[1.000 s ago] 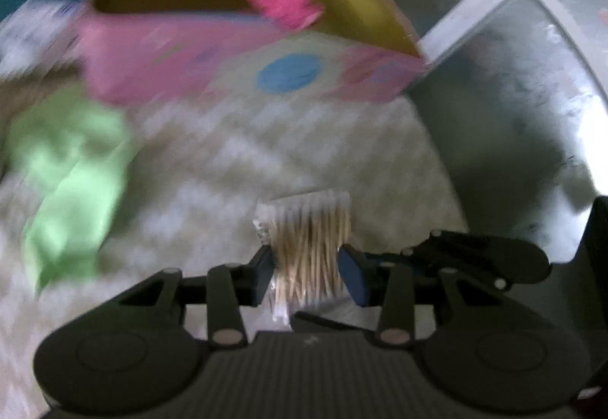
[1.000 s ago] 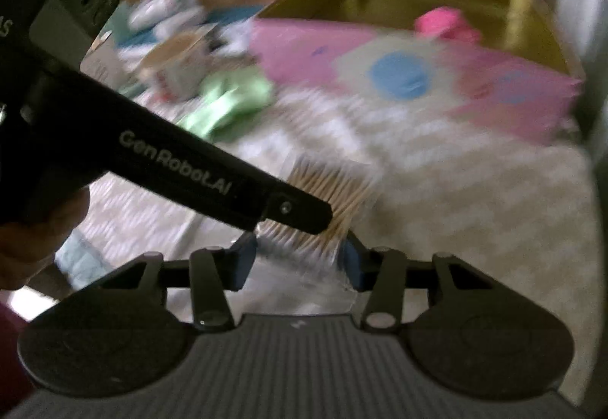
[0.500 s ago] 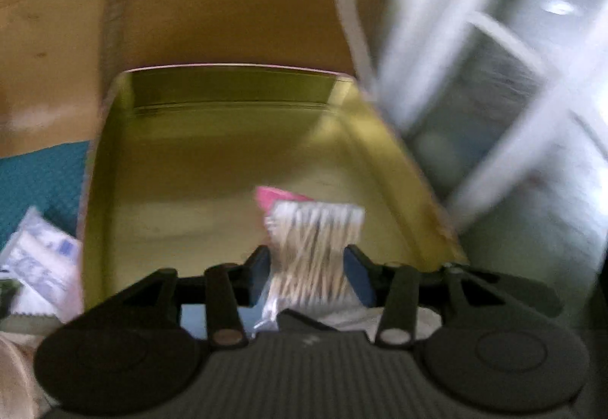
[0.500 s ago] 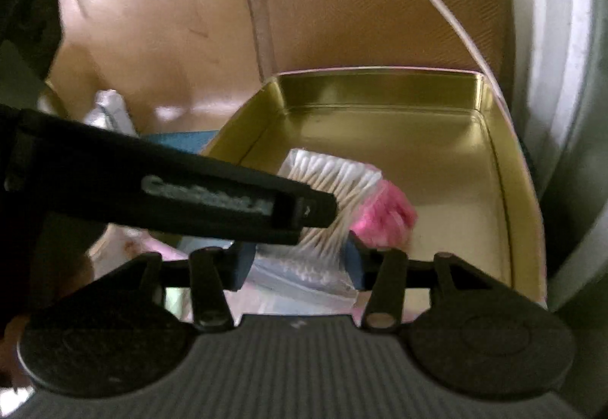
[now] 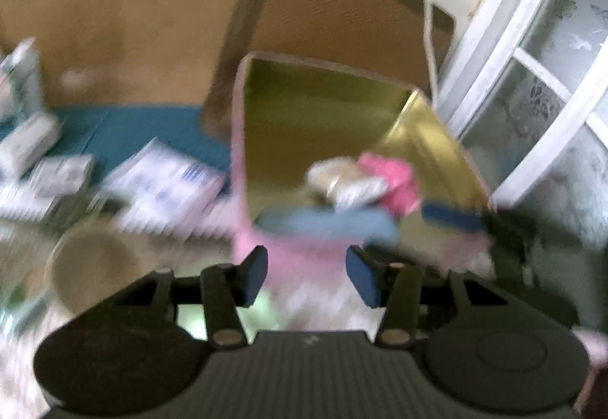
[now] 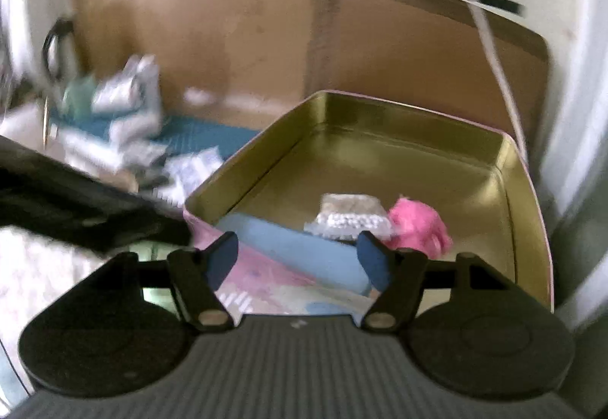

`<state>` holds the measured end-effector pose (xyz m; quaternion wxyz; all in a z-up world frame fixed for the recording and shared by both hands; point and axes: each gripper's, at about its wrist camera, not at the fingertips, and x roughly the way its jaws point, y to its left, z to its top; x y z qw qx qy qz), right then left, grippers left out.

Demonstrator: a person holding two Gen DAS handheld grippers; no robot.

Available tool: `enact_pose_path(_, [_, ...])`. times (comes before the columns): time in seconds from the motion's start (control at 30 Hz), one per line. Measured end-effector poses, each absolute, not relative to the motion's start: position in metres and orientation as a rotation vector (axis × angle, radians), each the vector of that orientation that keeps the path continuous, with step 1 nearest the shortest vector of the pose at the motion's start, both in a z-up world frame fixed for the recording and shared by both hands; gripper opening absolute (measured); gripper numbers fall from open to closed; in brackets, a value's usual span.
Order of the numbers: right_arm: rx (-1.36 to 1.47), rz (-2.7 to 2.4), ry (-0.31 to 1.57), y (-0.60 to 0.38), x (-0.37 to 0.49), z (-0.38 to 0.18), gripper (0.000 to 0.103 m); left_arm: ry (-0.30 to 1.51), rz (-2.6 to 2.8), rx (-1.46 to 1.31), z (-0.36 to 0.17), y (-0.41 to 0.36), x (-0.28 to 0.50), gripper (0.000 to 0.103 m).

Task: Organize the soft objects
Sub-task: 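Lower the cotton swab bag into the pink tin box and open both grippers, then move both grippers toward the light green cloth beside the tin can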

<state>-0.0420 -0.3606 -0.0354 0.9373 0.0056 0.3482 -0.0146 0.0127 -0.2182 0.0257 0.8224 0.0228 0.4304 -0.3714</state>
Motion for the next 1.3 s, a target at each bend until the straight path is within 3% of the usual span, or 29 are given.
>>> enact_pose_path(0.1, [-0.029,0.062,0.81,-0.362,-0.021,-0.043,0.064,0.972,-0.756,0.036,0.015,-0.183,0.006,0.047])
enact_pose_path(0.17, [-0.086,0.088,0.9,-0.362,-0.012,-0.051,0.05,0.997,-0.724,0.038,0.011,-0.159,0.0,0.047])
enact_pose_path(0.37, [-0.179,0.152,1.009,-0.364,-0.008,-0.045,0.036,1.04,-0.632,-0.005,0.003,-0.113,-0.004,0.049])
enact_pose_path(0.67, [-0.221,0.183,1.049,-0.34,-0.081,-0.033,0.035,1.048,-0.578,-0.047,0.003,-0.074,-0.001,0.051])
enact_pose_path(0.97, [-0.174,0.226,0.822,-0.292,-0.092,0.014,0.036,1.062,-0.628,-0.032,-0.004,-0.052,-0.011,0.051])
enact_pose_path(1.17, [-0.193,0.268,0.964,-0.223,-0.042,-0.023,0.036,1.079,-0.725,0.001,-0.011,-0.033,-0.004,0.051])
enact_pose_path(1.3, [-0.477,0.262,1.089,-0.187,-0.014,-0.057,0.035,1.089,-0.775,0.045,-0.01,-0.017,0.013,0.051])
